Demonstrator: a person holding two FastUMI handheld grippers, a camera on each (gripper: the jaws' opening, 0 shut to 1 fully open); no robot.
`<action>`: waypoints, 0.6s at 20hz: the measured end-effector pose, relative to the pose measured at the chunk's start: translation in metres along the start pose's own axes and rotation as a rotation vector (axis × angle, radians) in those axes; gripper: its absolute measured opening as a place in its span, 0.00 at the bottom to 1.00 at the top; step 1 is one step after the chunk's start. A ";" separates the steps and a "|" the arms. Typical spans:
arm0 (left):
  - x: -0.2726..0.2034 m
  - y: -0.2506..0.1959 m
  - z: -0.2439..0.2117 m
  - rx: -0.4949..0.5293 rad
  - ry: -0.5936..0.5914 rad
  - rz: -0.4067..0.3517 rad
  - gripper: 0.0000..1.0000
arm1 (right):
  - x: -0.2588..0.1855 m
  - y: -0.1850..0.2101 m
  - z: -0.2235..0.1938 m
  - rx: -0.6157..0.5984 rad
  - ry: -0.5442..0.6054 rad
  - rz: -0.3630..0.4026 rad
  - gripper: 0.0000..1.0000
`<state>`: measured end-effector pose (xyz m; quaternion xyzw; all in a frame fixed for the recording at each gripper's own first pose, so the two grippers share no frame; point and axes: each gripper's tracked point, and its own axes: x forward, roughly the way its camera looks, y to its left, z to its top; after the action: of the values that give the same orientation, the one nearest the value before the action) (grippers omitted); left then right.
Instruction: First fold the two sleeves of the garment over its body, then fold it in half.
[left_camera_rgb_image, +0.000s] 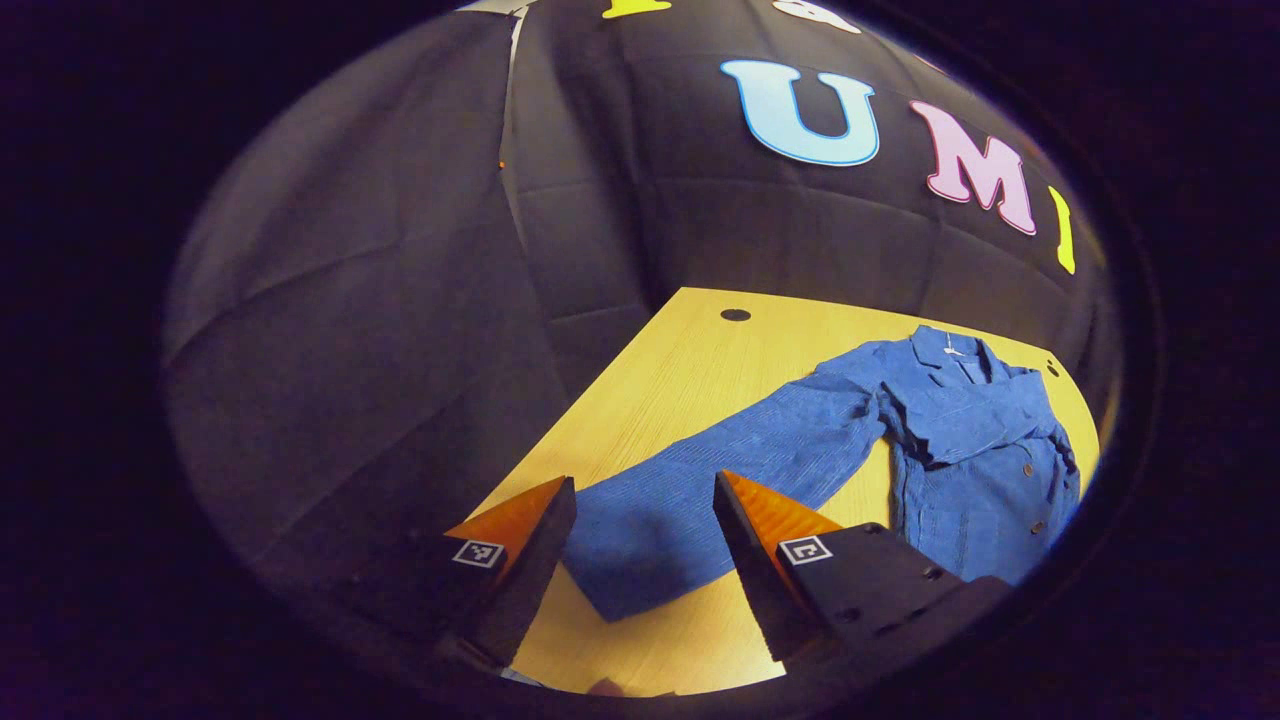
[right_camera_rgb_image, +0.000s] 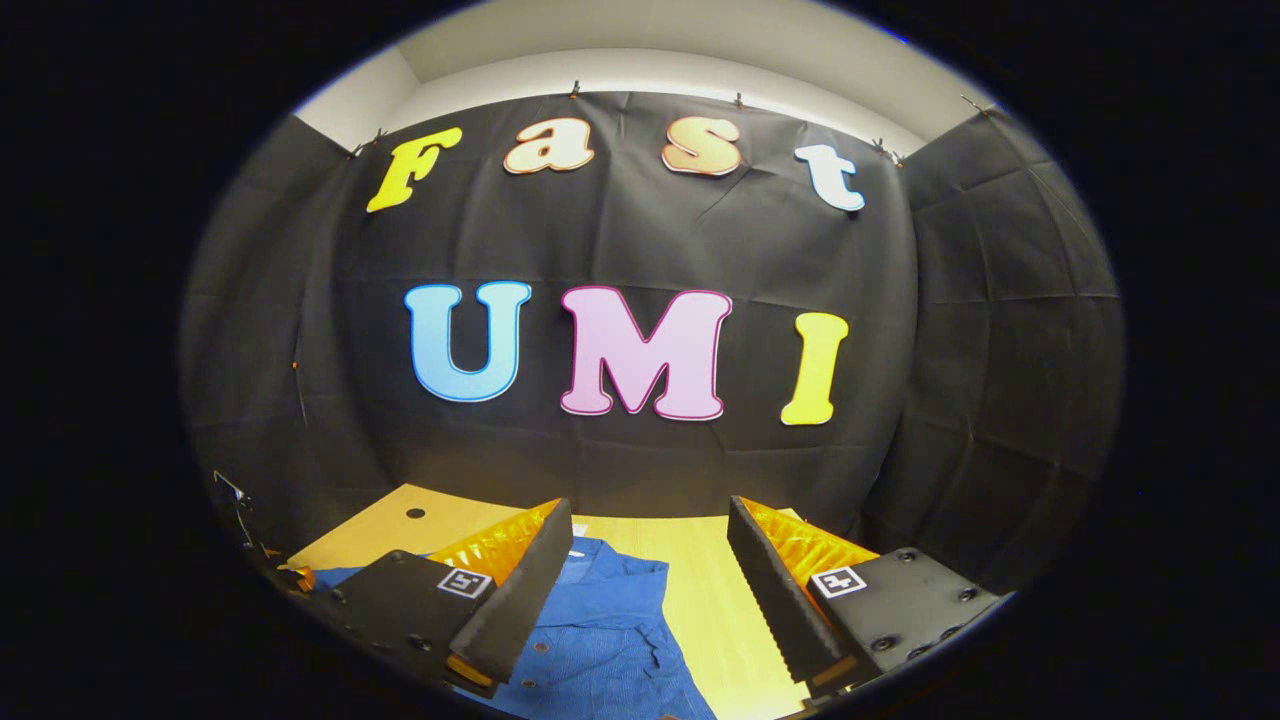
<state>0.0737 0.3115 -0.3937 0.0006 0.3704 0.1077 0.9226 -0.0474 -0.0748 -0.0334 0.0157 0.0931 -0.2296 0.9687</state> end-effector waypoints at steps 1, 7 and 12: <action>0.003 0.004 -0.003 -0.008 0.014 0.011 0.82 | -0.002 -0.001 0.001 0.006 0.001 -0.002 0.92; 0.014 0.019 -0.027 -0.018 0.097 0.073 0.82 | -0.006 -0.002 0.004 0.017 -0.004 -0.008 0.92; 0.024 0.030 -0.040 -0.041 0.159 0.112 0.82 | -0.006 -0.001 -0.004 0.025 0.013 -0.014 0.92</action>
<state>0.0570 0.3428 -0.4369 -0.0062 0.4394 0.1664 0.8827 -0.0538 -0.0731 -0.0360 0.0288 0.0968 -0.2376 0.9661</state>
